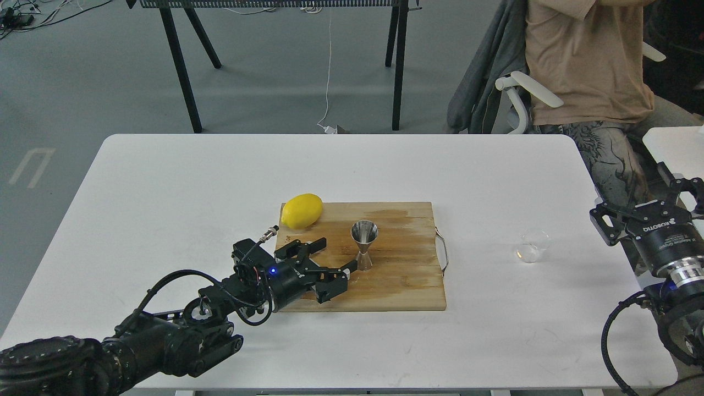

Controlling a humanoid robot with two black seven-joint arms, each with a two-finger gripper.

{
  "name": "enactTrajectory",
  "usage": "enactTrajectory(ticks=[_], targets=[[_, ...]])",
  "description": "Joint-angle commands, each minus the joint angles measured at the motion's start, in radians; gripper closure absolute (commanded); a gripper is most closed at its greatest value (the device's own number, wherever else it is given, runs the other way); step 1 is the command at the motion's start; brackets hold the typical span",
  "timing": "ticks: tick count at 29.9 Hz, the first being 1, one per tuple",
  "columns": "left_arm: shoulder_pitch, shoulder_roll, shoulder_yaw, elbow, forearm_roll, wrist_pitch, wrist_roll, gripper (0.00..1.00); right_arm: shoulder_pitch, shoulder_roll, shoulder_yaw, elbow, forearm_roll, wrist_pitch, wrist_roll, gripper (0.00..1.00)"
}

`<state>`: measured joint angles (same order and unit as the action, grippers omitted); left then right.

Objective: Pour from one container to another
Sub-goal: 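Withdraw the open left gripper back toward the table edge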

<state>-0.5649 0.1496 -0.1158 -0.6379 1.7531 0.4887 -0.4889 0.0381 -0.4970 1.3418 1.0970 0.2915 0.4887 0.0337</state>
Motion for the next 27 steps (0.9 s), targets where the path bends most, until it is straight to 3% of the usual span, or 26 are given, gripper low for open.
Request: enactTrajectory(ticks=[1, 5, 6, 12, 17, 23, 27], targets=[[-0.001, 0.174, -0.021, -0.185, -0.081, 0.000, 0.000, 0.02, -0.001, 0.000, 0.000, 0.001, 0.000, 0.000, 0.000, 0.01], [-0.013, 0.348, -0.100, -0.344, -0.294, 0.000, 0.000, 0.02, 0.000, 0.000, 0.000, 0.003, 0.000, 0.000, 0.000, 0.01], [-0.013, 0.390, -0.134, -0.370, -0.343, -0.056, 0.000, 0.02, 0.000, 0.000, 0.002, 0.003, 0.000, 0.000, 0.000, 0.01], [0.005, 0.484, -0.353, -0.408, -0.539, -0.587, 0.000, 0.02, 0.000, 0.000, 0.000, 0.033, 0.000, 0.000, 0.000, 0.01], [0.010, 0.534, -0.407, -0.404, -0.806, -0.977, 0.000, 0.02, -0.029, -0.002, 0.000, 0.083, 0.000, 0.000, -0.008, 0.01], [0.003, 0.574, -0.419, -0.385, -1.300, -0.977, 0.000, 0.02, -0.147, -0.002, -0.006, 0.145, 0.067, 0.000, -0.009, 0.01], [-0.003, 0.579, -0.420, -0.370, -1.464, -0.977, 0.000, 0.02, -0.225, -0.003, -0.015, 0.210, 0.178, 0.000, -0.011, 0.01]])
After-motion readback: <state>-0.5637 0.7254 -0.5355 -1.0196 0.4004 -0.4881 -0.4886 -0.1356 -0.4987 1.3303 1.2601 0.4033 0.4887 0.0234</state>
